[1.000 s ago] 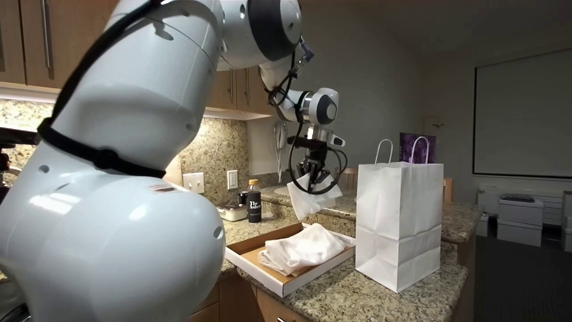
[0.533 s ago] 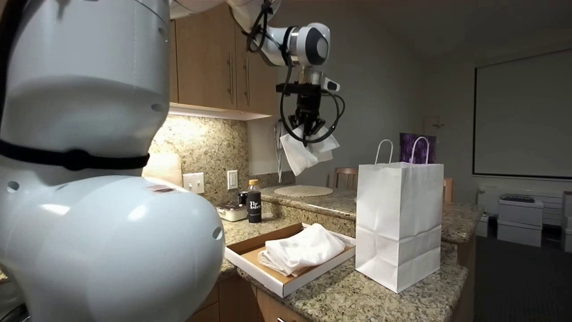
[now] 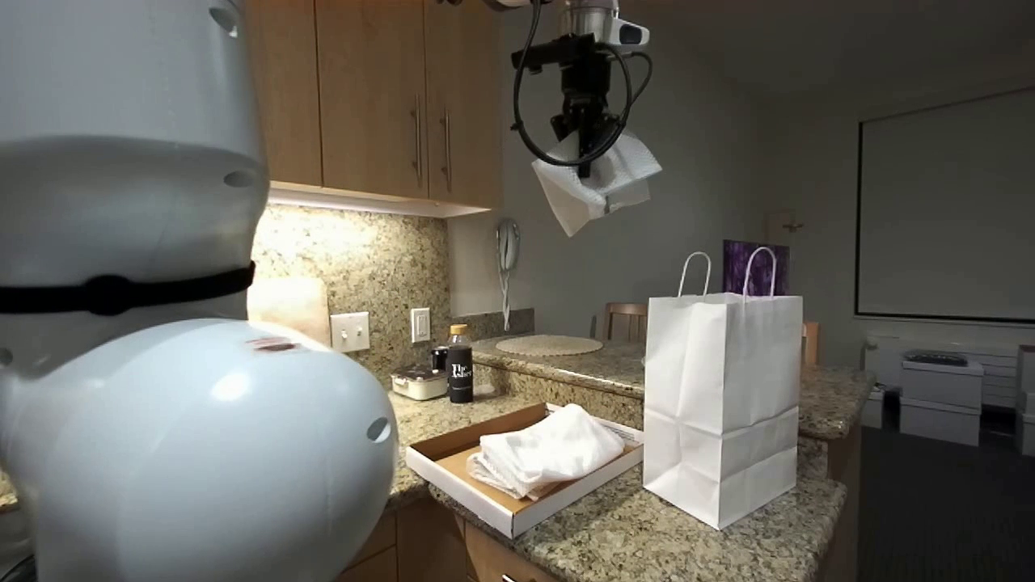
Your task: Pick up one towel and put it in the white bag.
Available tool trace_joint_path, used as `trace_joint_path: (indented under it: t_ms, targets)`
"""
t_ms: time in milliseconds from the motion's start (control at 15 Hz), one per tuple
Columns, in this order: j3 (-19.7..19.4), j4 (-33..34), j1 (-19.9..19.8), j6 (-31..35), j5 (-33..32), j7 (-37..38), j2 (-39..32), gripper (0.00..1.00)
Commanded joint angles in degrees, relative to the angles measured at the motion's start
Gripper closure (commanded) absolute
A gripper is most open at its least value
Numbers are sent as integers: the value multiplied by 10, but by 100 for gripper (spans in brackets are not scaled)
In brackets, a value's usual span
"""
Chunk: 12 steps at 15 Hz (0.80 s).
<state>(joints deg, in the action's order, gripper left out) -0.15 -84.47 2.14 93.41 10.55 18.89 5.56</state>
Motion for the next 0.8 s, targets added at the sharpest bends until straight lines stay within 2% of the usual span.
trace_joint_path:
  t_ms: [0,333,600,733]
  targets:
    - [-25,-11,-37,8,15,51,11,92]
    - [-36,-5,-51,-2,4,35,3,92]
    - [-33,-7,-50,-2,4,42,3,93]
    - [-37,16,-56,7,4,61,-19,93]
